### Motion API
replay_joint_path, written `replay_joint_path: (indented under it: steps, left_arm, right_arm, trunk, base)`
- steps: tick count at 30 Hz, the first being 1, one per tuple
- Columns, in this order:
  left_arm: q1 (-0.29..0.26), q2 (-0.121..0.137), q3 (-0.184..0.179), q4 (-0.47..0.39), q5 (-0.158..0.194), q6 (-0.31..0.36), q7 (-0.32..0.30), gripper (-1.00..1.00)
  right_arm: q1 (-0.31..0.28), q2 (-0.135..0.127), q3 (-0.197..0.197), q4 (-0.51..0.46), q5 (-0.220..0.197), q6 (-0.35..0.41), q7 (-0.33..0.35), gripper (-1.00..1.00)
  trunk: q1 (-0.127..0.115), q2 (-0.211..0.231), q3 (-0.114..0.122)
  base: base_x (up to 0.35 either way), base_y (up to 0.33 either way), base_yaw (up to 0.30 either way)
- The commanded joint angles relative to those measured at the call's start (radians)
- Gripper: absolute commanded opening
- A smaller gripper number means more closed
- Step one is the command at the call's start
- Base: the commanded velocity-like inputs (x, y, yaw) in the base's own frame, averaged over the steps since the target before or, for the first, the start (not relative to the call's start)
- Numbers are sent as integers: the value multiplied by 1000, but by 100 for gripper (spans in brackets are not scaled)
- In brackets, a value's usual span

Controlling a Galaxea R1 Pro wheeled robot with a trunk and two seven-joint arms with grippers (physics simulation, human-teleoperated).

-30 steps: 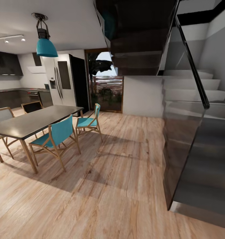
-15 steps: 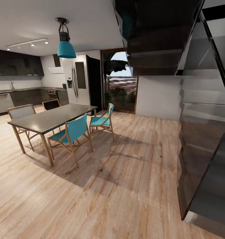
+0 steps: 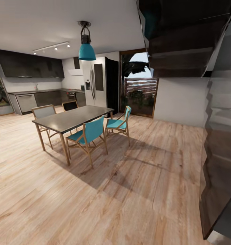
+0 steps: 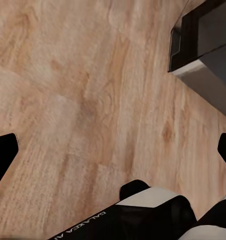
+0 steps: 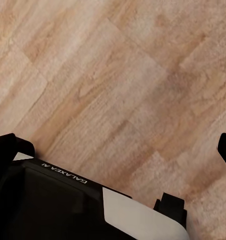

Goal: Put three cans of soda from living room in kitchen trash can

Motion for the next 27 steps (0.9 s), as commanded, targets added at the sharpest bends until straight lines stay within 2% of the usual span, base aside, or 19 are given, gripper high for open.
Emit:
replay_joint_path:
  steps: [1, 27]
  left_arm:
    - [0, 0, 0, 0, 0, 0, 0, 100]
    - [0, 0, 0, -1, 0, 0, -1, 100]
  right_arm:
    - [0, 0, 0, 0, 0, 0, 0, 100]
    - [0, 0, 0, 0, 0, -2, -1, 100]
  trunk:
    - [0, 0, 0]
    - [0, 0, 0]
  base:
    - [0, 0, 280]
    - [0, 0, 280]
